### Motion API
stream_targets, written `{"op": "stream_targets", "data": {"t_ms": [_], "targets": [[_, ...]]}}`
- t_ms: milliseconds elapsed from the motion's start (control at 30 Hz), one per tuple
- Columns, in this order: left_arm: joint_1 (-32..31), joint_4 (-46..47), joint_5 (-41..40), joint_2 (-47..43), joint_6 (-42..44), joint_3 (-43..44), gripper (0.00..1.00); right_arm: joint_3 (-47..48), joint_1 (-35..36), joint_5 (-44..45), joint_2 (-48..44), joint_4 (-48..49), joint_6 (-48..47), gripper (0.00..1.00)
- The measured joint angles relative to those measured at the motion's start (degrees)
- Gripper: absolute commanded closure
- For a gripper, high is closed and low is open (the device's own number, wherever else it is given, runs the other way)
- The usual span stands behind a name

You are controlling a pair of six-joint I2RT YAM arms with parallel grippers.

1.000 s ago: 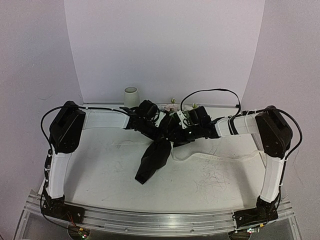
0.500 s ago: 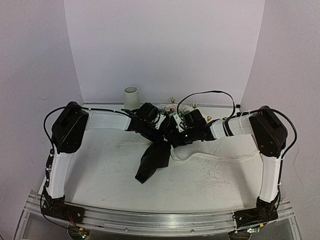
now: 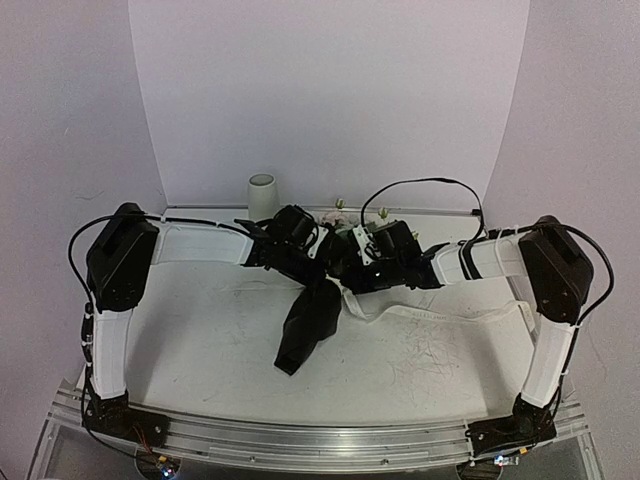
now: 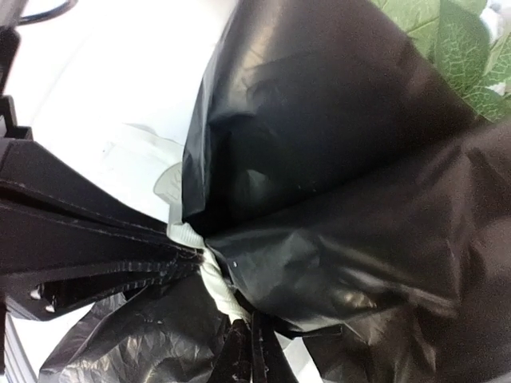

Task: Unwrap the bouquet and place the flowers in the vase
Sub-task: Untie the ribbon from the wrapping paper.

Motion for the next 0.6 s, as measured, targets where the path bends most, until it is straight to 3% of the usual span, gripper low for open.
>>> {"op": "stream_targets", "data": {"t_ms": [233,467,600], "targets": [[2.0,-0.5,-4.0,-1.2,-1.6,-2.9,0.88,-3.4,-1.0,2.8,-1.3,-2.7,0.4,0.81],[2.4,-0.4,-3.6,-1.8,-1.7,-3.5,0.85,-3.6,-1.2,0.0,-1.4,-2.7,-0.2,0.75],[2.4,-0.4,-2.7,-2.3,-1.8,-3.7,0.89,-2.9,-1.2,-3.5,-1.4,-2.4,-0.1,0.73]]}}
